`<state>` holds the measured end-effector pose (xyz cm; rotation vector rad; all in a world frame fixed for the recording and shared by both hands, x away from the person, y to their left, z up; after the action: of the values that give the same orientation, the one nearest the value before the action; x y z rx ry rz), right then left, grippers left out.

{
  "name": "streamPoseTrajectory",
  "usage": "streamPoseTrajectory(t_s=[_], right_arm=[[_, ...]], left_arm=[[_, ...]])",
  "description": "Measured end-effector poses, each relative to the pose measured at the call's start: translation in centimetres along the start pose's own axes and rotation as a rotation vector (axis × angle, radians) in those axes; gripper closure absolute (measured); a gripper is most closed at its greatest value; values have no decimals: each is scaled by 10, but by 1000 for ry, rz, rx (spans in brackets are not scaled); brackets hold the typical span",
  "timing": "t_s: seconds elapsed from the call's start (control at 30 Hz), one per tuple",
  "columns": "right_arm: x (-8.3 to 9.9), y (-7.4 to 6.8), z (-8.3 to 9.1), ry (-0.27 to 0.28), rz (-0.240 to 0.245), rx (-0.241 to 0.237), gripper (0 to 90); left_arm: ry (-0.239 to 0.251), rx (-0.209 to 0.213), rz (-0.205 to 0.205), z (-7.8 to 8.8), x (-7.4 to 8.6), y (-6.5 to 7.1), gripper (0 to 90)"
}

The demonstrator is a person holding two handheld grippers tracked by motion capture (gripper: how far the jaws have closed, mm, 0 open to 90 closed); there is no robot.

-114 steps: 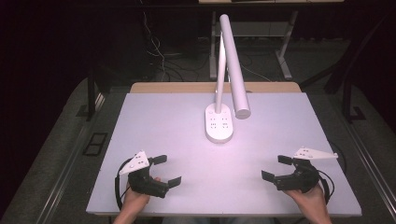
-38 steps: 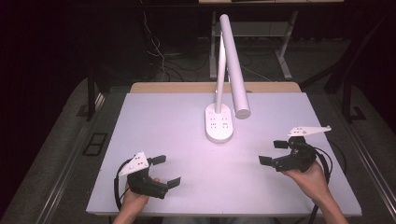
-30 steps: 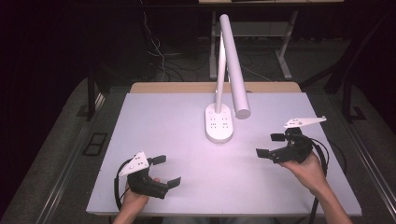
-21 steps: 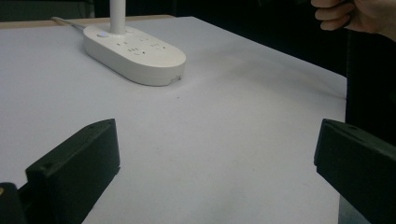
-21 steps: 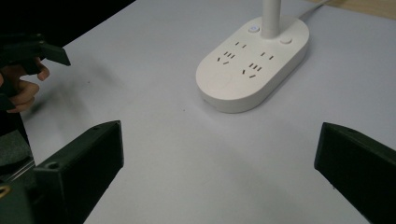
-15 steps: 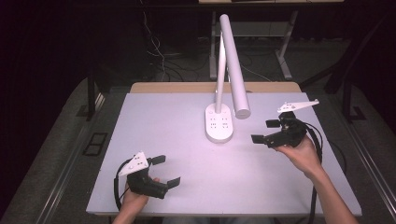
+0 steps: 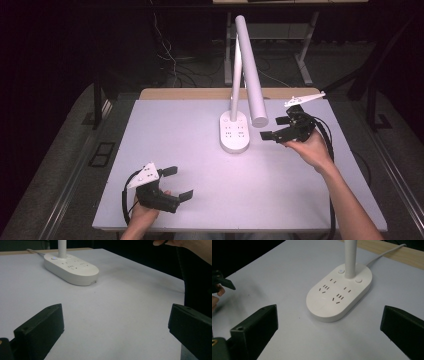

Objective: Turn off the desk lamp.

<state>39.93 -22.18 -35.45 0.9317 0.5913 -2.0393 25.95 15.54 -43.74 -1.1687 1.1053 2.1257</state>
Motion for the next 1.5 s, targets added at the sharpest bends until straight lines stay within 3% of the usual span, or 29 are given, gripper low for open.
streamPoseTrajectory(t_s=[0.3,0.33,0.77,0.8,1.23,1.5], right_arm=[[-14,15,-16,-2,-3,2,14],[-16,19,-19,8,-8,-4,58],[-23,48,-40,8,-52,45,110],[-24,51,-43,20,-44,55,172],[-31,68,-65,5,-59,56,314],[-27,78,-82,-11,-103,58,641]], left_arm=[[0,7,0,0,-1,0,0],[0,5,0,0,-1,0,0],[-1,5,-2,1,-1,-1,0],[-2,4,-2,1,-1,-1,0],[1,4,-5,2,-1,-2,0],[3,8,-4,2,-2,-1,0]])
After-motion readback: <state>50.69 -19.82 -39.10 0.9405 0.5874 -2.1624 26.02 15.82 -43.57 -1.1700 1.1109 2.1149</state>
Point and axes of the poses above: each handheld gripper's, and its own axes: z roughly backward along the jaws, x roughly out of its underside, y roughly to its right, the point moved 3 cm from there along -z, roughly forward along the jaws, and after that the axes turned 13 degrees about z, right-handed, at the moved point
